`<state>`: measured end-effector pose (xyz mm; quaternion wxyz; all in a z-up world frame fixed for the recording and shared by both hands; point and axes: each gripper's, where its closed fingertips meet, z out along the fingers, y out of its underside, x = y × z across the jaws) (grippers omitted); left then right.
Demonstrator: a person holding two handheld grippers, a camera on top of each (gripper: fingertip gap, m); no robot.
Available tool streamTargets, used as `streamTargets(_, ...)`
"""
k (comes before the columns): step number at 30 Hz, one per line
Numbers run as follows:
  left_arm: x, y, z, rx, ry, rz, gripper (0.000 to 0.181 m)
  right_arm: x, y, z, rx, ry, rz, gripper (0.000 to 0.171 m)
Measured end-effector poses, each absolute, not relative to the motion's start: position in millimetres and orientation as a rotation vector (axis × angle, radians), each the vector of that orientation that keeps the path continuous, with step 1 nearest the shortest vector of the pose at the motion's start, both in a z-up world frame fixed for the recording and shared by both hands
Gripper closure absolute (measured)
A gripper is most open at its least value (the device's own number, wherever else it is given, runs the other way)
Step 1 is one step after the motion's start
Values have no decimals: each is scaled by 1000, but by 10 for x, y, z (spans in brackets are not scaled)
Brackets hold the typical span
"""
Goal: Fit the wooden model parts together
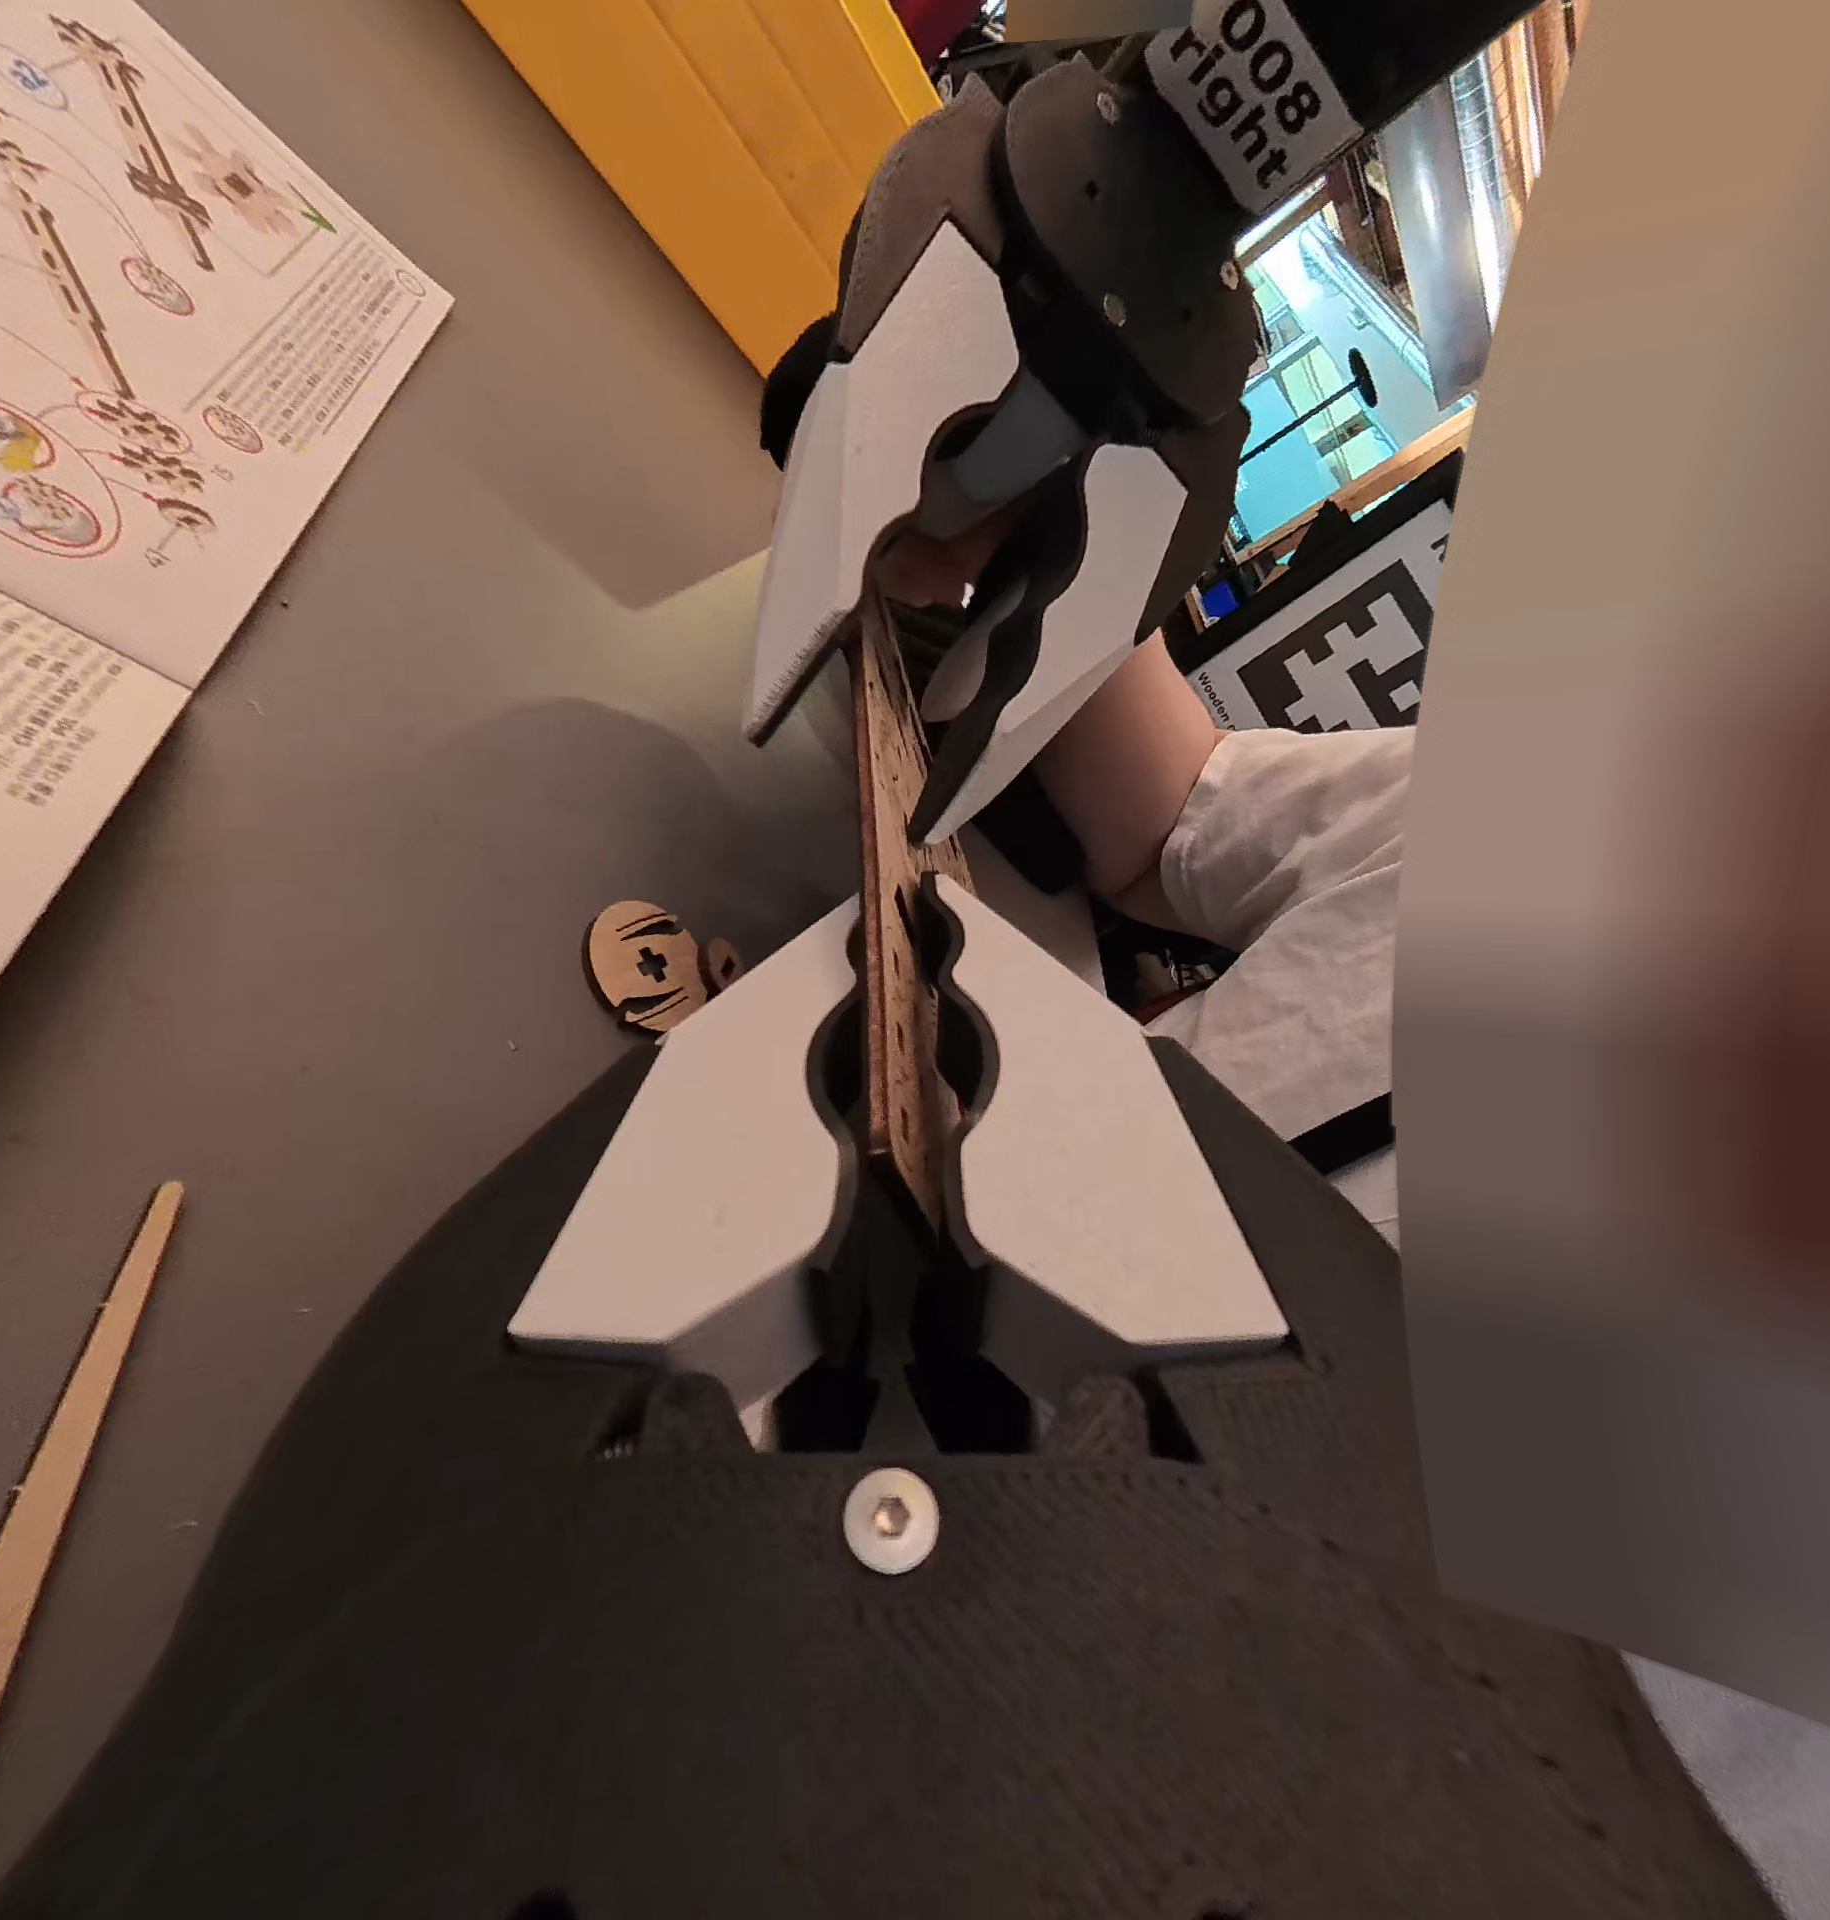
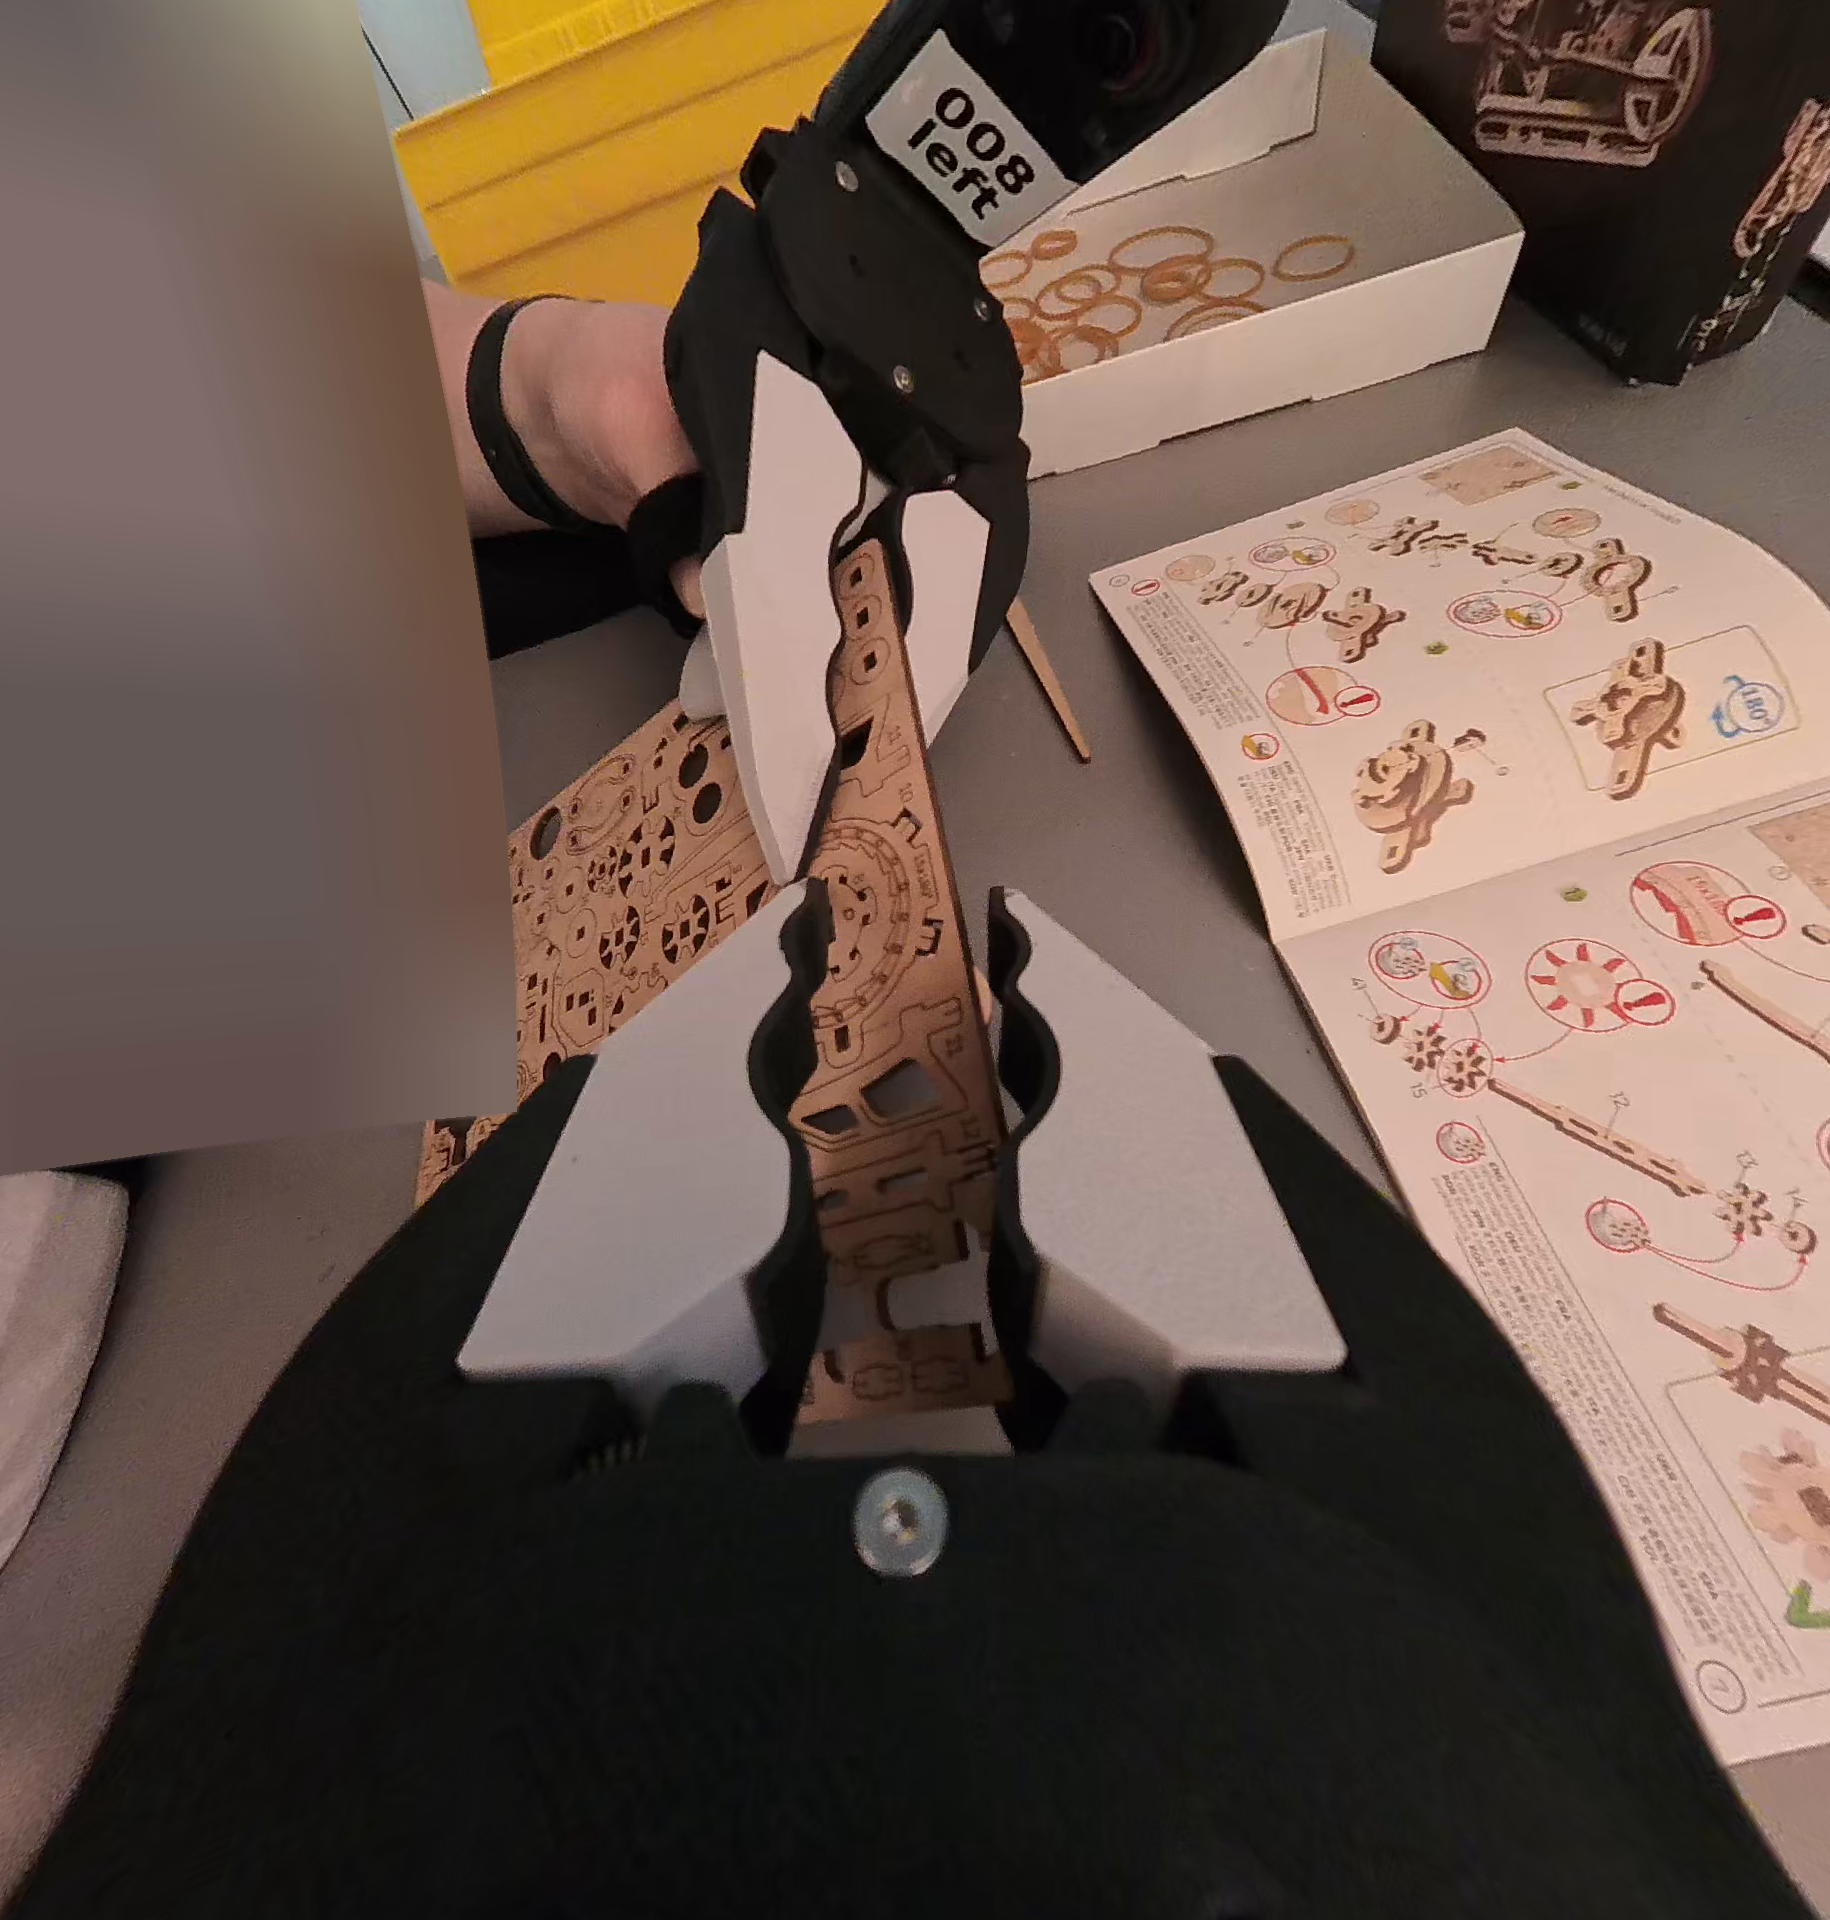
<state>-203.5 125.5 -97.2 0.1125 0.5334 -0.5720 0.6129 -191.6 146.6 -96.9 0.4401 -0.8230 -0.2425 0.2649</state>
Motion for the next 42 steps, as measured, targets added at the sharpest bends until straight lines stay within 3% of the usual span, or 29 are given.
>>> streamTargets(10,-2040,1246,-977,1551,-1697,1796,179,-1972,1415,-1025,-2055,-658,676,133)
streamTargets(14,-2041,1249,-924,1524,-1688,1829,179,-1988,1412,-939,-2014,-674,659,141)
streamTargets(42,-2100,1186,-1025,1546,-1613,1707,180,-2015,1411,-1044,-2088,-633,712,143)
